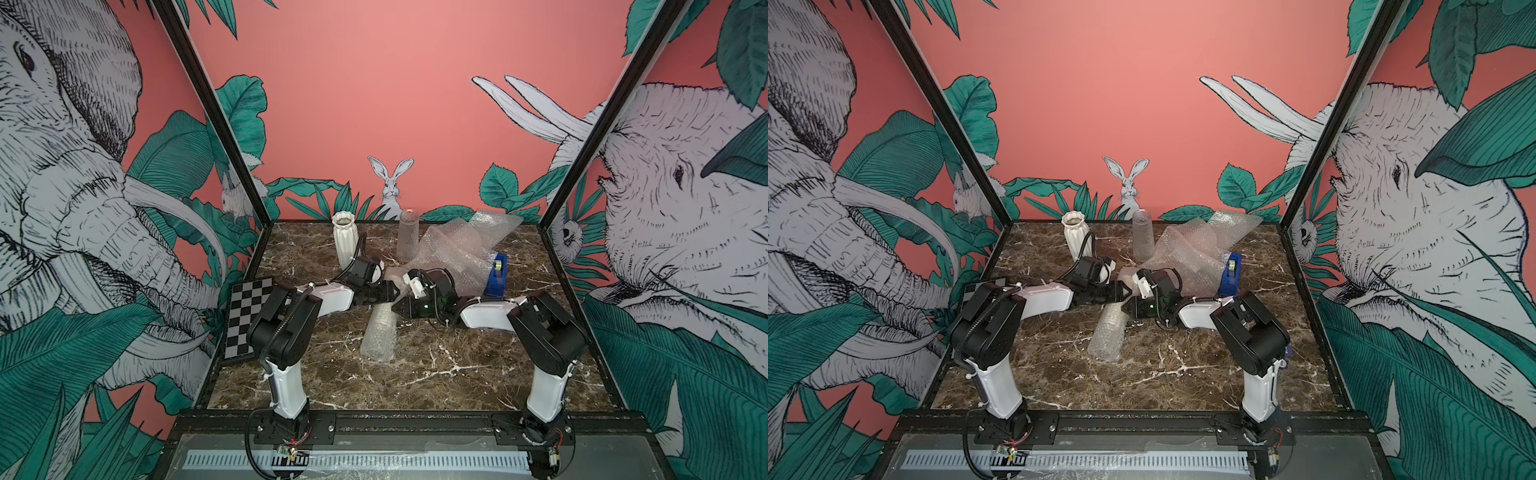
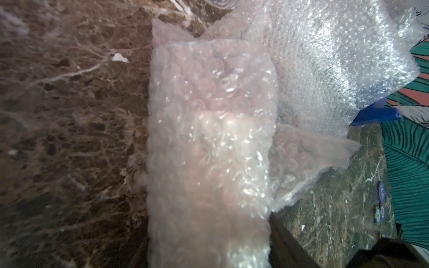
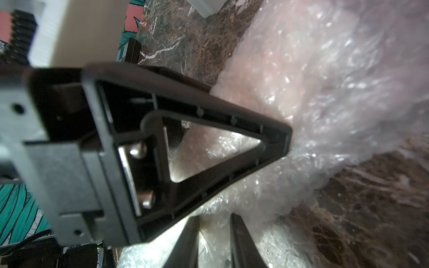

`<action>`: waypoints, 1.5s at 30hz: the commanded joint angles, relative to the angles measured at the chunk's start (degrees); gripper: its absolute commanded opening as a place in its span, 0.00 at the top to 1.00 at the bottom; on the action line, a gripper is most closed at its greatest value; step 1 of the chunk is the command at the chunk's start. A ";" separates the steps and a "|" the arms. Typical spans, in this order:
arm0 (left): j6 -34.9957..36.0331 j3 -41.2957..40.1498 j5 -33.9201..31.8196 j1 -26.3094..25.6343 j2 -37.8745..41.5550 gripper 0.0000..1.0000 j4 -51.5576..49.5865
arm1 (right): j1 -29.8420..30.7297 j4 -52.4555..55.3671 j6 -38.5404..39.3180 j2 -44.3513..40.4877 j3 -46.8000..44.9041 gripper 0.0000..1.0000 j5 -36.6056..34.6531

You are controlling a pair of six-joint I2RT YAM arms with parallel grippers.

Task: Wrap vases in bubble wrap
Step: Stick the tape on the bubble wrap.

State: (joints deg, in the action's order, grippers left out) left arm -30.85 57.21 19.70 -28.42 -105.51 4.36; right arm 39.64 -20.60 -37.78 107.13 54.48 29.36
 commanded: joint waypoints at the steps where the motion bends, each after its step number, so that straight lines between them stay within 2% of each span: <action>1: -1.40 -2.01 -0.10 -0.97 0.55 0.46 -4.98 | 0.88 -3.83 -0.84 -1.43 -1.54 0.71 -1.93; 9: -1.86 -2.28 -0.86 -0.92 0.57 0.46 -4.58 | 0.01 -14.18 -10.01 -3.97 -8.32 0.69 -4.05; 17: -1.76 -2.34 -0.72 -0.93 0.68 0.46 -4.58 | 0.44 -6.09 -5.00 -6.97 -8.73 0.66 -9.13; 30: -2.04 -2.28 -1.22 -0.93 0.50 0.46 -4.86 | 2.79 -1.94 -4.67 -1.12 -3.72 0.79 -9.09; 37: -1.98 -2.45 -1.69 -0.91 0.92 0.46 -5.15 | 2.73 3.55 -1.77 -6.52 -5.65 0.75 -13.45; 45: -1.97 -2.02 -1.60 -0.94 1.04 0.46 -5.48 | 3.55 1.88 -3.82 -3.42 -5.44 0.76 -11.80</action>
State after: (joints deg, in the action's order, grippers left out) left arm -31.97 56.84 18.85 -28.84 -105.19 4.58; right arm 42.24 -18.06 -40.77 102.17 49.01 17.58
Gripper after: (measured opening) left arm 0.641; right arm 0.240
